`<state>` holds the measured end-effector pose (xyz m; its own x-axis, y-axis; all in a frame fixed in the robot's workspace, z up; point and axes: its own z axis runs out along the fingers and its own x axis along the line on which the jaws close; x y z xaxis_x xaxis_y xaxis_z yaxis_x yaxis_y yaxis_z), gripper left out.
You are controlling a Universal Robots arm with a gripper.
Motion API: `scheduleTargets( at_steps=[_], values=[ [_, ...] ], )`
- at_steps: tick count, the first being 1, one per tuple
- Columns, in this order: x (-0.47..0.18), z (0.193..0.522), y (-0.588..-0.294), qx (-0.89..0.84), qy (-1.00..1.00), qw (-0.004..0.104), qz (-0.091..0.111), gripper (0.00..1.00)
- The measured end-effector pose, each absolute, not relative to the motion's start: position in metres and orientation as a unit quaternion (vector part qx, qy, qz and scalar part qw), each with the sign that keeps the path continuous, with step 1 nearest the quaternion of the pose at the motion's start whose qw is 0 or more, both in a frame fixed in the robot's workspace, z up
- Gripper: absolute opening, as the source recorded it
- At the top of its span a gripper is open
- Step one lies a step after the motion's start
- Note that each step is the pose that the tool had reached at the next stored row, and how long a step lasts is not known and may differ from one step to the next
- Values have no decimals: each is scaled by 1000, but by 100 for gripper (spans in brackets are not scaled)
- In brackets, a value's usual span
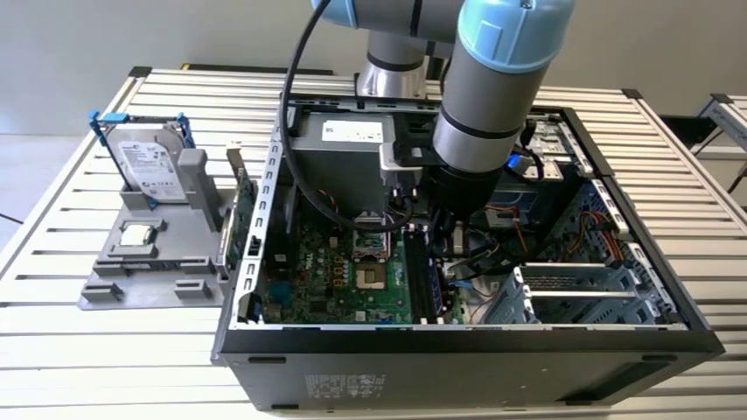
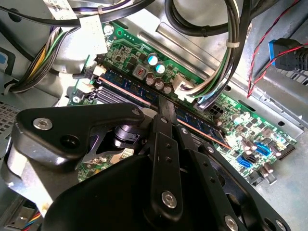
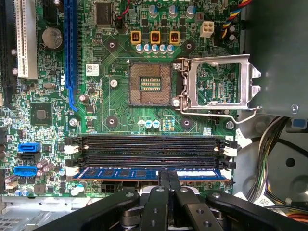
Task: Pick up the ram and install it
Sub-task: 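Press down the ram until it locks into place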
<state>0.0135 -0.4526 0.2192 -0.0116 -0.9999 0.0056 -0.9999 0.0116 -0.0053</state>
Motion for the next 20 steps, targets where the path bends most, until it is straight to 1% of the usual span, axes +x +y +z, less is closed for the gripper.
scheduleTargets(
  at_steps=[14,20],
  values=[
    [13,219,-453,703,-711,0,4,0],
    [15,220,-453,703,-711,2,1,0]
  ],
)
